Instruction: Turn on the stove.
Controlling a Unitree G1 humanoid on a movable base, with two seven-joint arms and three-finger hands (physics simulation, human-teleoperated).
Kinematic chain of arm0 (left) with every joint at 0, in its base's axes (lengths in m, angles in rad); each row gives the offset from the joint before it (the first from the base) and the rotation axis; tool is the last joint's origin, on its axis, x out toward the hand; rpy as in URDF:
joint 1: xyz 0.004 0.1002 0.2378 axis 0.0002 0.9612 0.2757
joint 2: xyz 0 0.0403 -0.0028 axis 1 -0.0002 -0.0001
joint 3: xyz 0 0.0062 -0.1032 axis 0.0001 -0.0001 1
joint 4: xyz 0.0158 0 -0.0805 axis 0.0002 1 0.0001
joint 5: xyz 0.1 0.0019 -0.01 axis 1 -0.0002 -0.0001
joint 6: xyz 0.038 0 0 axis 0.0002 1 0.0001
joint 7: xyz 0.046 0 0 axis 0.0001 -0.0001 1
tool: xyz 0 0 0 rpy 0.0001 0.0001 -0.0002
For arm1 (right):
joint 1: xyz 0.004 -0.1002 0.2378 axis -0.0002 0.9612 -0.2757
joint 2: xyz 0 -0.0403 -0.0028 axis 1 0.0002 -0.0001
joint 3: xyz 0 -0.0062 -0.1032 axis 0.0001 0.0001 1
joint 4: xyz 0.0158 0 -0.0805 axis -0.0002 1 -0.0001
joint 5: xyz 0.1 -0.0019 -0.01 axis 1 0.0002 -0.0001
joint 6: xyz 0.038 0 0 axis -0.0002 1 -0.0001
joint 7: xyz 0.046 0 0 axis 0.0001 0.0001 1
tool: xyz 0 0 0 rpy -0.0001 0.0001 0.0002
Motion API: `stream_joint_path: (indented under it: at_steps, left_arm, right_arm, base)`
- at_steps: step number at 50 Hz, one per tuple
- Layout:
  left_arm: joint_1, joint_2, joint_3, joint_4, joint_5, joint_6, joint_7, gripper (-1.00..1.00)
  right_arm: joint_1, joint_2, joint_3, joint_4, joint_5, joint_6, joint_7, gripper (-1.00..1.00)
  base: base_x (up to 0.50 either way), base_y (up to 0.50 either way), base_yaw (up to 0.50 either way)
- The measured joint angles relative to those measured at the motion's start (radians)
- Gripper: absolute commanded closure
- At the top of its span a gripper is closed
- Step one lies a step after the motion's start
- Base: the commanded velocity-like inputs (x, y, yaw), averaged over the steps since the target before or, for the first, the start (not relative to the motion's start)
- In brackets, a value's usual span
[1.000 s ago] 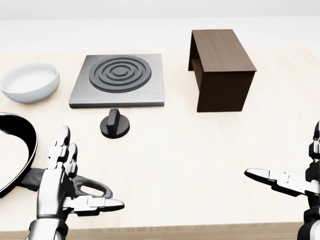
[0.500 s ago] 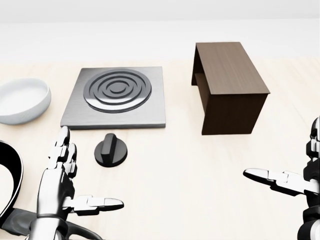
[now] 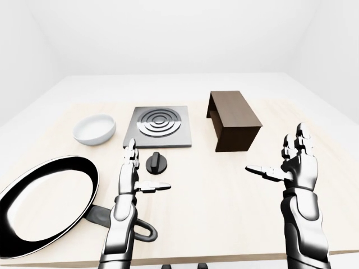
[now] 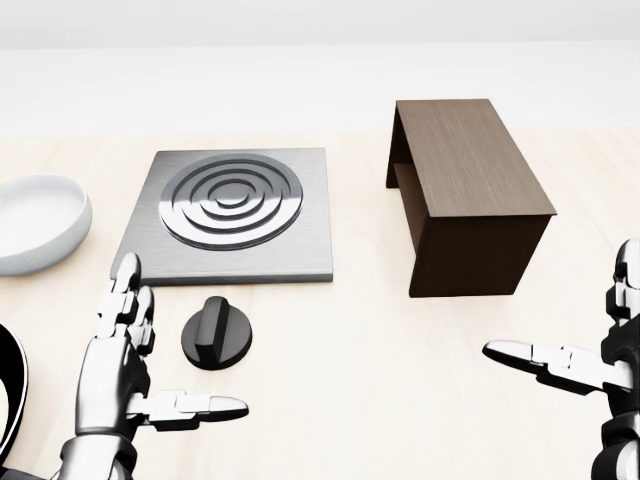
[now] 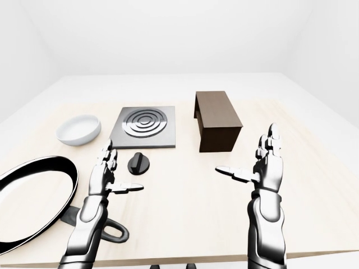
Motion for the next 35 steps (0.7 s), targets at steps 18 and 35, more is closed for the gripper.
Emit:
stream_joint_path:
  at_steps: [18, 35]
  left_arm:
    - [-0.074, 0.005, 0.002, 0.031, 0.015, 0.032, 0.018, -1.0]
    - [-0.205, 0.023, 0.012, 0.17, 0.025, 0.033, 0.058, -1.0]
  right_arm:
    - [0.007, 0.006, 0.008, 0.005, -0.002, 0.0, 0.0, -1.0]
    - [0.003, 0.005, 0.015, 0.015, 0.003, 0.0, 0.001, -1.0]
  base:
    - [0.0, 0.0, 0.0]
    - [0.0, 0.0, 0.0]
